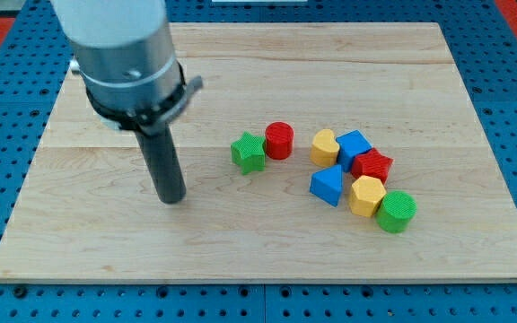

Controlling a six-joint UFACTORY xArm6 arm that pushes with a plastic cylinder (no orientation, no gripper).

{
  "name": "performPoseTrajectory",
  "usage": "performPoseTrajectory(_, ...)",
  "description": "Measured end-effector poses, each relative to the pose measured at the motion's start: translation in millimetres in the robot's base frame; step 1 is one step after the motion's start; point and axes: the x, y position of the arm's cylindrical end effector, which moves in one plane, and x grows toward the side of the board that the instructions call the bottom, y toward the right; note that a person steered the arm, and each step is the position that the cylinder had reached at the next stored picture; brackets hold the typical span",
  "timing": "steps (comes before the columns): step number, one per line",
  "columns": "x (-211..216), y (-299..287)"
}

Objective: Push the green star to the top center of the board

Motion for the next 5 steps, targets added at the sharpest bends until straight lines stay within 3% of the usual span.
performPoseTrajectory(1,-15,44)
performPoseTrajectory(2,-65,54)
performPoseTrajectory(3,-84,71)
performPoseTrajectory(5,-55,112)
